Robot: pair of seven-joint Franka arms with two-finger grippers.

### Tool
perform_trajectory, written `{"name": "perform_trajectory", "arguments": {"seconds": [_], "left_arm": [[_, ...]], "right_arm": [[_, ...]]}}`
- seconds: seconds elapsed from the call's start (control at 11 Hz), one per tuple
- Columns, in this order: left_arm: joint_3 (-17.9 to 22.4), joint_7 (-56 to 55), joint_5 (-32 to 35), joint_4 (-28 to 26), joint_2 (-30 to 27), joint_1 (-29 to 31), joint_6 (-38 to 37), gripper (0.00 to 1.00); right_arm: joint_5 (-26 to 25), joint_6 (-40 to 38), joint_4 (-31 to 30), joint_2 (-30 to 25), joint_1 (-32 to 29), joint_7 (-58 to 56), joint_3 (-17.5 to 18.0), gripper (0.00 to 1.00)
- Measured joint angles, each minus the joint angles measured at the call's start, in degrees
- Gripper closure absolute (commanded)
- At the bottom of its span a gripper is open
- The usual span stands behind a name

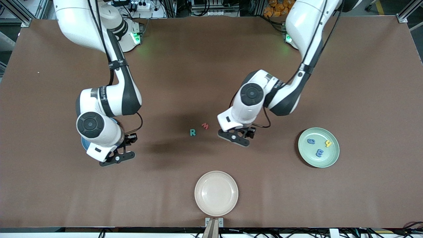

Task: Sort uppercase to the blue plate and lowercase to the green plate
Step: 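Lower the left gripper onto the pink W and grasp it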

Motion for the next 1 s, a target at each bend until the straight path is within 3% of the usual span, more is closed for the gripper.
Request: {"name": "perform_trajectory", "arguments": {"seconds": [0.27,0.64,1.0], "left_arm": [[0.66,-0.01,-0.04,4.7,4.39,-5.21,2.85,0.0],[0.94,1.44,-0.04,5.81,8.65,-7.78,7.39,0.0],[0.98,2.96,-0.04,7.28,11.95,-9.57,10.51,0.0]], "right_arm": [[-0.72,1.99,-4.05,-1.62,-4.24,-5.52,0.0,1.0],[-1.6,2.08,-6.33,-0.71,-10.65,-13.66,0.22,1.0],[-1.57,2.51,-7.34,1.54,-10.91,-14.48,1.35,1.0]]}}
